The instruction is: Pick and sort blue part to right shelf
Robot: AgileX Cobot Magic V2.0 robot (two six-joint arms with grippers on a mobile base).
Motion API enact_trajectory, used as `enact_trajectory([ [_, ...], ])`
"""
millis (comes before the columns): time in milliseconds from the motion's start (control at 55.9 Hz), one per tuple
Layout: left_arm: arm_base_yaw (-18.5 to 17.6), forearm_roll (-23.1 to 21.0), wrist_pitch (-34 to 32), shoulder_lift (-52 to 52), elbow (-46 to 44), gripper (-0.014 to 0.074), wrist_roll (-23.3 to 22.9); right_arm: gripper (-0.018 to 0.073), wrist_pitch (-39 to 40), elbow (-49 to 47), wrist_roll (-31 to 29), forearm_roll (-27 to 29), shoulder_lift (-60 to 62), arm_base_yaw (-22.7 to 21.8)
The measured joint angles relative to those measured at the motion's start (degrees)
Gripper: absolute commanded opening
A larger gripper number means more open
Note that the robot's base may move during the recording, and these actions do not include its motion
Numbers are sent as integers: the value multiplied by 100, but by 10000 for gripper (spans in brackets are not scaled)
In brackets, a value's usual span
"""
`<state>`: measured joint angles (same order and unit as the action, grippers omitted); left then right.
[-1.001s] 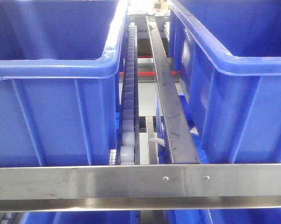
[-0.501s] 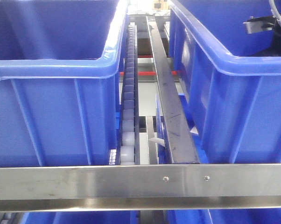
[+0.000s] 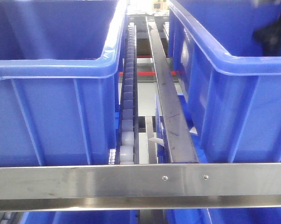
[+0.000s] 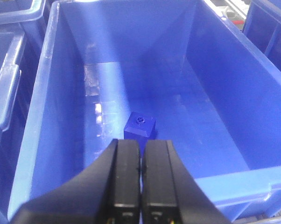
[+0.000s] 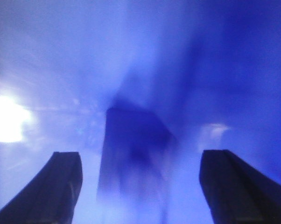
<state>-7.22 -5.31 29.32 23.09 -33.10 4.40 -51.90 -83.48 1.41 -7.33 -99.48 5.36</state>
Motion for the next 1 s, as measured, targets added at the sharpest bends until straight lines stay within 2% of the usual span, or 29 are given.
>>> enact_trajectory([
  [89, 0, 0, 70, 0, 0, 124, 0, 405, 11, 232, 0, 35, 589, 0],
  [197, 0, 0, 151, -95, 2, 124, 0, 160, 138, 755, 0, 33, 1372, 0],
  [286, 0, 25, 188, -255, 12, 124, -4, 31, 348, 1272, 0, 33, 2010, 0],
  [715, 0, 216, 340, -634, 12, 124, -4, 36, 1477, 4407, 0, 86, 5508, 0],
  [1001, 0, 216, 362, -634, 12, 124, -4, 36, 1599, 5608, 0, 119, 8066, 0],
])
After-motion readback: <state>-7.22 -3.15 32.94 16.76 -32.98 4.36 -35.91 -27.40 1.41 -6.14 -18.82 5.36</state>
